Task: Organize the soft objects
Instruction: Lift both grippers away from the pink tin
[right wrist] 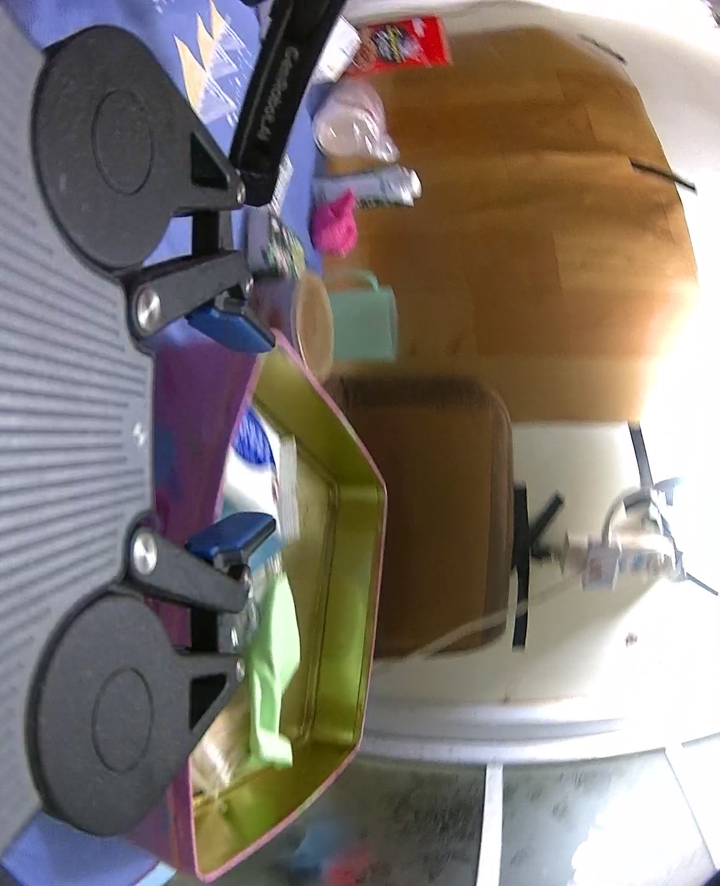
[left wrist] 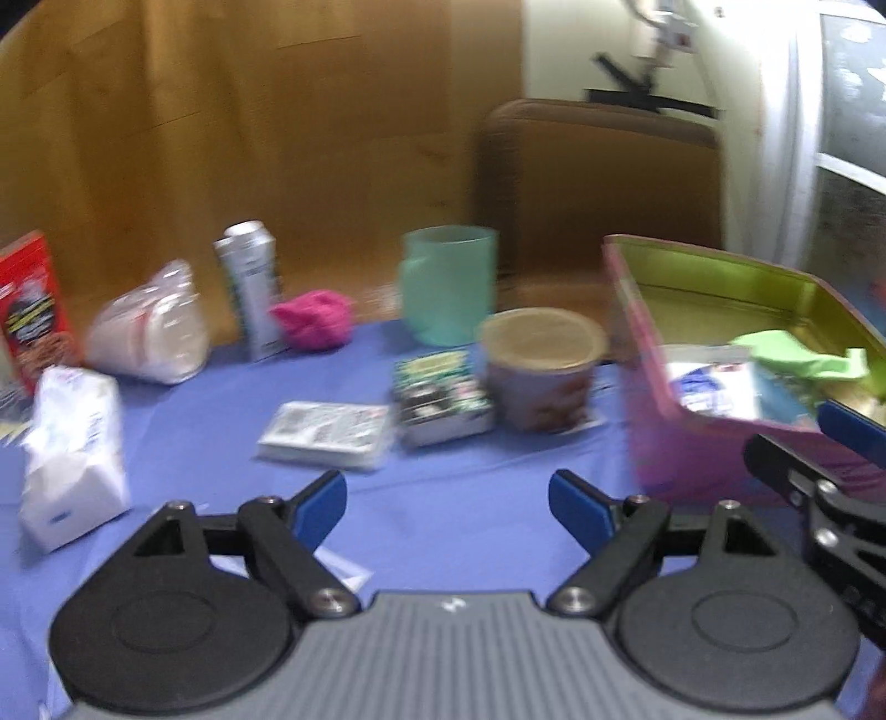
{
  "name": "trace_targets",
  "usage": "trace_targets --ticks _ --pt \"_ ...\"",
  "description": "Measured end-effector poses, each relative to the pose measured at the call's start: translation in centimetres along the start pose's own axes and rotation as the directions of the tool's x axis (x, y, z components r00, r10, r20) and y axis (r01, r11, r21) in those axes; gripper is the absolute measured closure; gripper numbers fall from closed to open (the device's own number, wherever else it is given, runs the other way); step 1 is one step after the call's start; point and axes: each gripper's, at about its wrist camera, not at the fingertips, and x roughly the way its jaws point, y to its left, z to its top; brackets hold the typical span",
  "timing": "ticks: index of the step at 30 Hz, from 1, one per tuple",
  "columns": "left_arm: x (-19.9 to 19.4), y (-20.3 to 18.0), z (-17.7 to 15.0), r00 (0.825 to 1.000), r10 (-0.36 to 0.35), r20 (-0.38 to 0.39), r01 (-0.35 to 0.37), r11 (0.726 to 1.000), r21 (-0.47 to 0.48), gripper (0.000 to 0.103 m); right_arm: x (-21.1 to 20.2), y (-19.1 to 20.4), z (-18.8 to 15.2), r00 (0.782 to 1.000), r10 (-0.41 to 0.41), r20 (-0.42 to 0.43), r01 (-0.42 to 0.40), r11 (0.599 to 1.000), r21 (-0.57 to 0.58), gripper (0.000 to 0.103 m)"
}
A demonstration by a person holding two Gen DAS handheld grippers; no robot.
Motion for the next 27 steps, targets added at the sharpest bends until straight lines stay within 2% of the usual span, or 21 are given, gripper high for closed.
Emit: trace_targets --ticks 6,14,22,27 --pt "0.3 3.4 -1.6 0.996 0.094 -0.008 -0.094 0.995 -0.023 0.018 0.9 3.0 -0.6 0.994 0.090 -0.066 -0.092 0.995 -0.029 0.036" --pt "0.8 6.6 -3.3 0.989 0.141 -0.040 -0.143 0.987 -0.071 0.018 1.9 5.8 -1.3 0.982 0.147 -0.123 -0.155 0.986 -0.059 0.036" --pt "1.6 7.7 -4.1 0.988 0.140 -0.061 -0.145 0.985 -0.091 0.018 2.4 6.7 -1.7 0.976 0.158 -0.153 -0.169 0.984 -0.060 0.036" --pt "1.7 7.1 -4.1 0.996 0.082 -0.044 -0.087 0.991 -0.102 0.018 1.8 6.1 -1.7 0.983 0.138 -0.118 -0.144 0.988 -0.048 0.036"
